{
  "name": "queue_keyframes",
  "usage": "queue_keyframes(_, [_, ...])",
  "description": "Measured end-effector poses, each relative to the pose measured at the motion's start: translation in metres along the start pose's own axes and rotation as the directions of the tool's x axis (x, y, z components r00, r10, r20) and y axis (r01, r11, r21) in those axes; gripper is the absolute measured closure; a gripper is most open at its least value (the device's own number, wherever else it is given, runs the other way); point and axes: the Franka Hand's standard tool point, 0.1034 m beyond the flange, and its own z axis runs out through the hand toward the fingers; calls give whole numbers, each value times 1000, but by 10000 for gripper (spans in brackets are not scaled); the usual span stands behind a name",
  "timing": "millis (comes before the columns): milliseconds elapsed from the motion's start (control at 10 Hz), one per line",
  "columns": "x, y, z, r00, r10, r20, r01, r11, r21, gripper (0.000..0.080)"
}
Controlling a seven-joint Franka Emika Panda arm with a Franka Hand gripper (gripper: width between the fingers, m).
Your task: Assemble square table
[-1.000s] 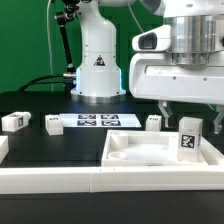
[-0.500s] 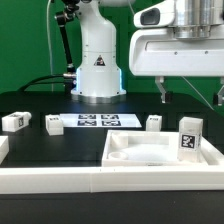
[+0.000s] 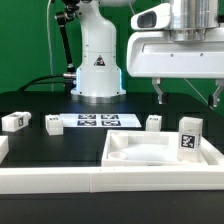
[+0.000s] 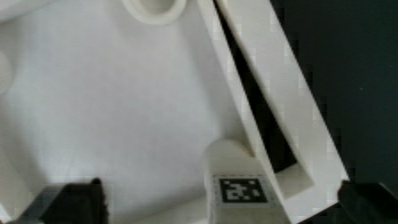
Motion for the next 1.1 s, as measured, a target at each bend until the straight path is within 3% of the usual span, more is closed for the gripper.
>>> queue_keyframes(200, [-5, 3, 1, 997, -79, -6, 79, 997, 4, 150])
queue_keyframes(400, [-18, 16, -2, 971, -238, 1, 238, 971, -2, 150])
queue_keyframes(500, [-20, 21, -3, 972, -236, -1, 236, 972, 7, 150])
queue_keyframes(600, [-19, 27, -3, 980, -197, -8, 197, 980, 30, 150])
queue_keyframes(900, [-23, 25, -2, 979, -206, -3, 206, 978, 28, 150])
queue_keyframes(1100, [-38, 40, -1, 973, -231, -12, 231, 972, 34, 150])
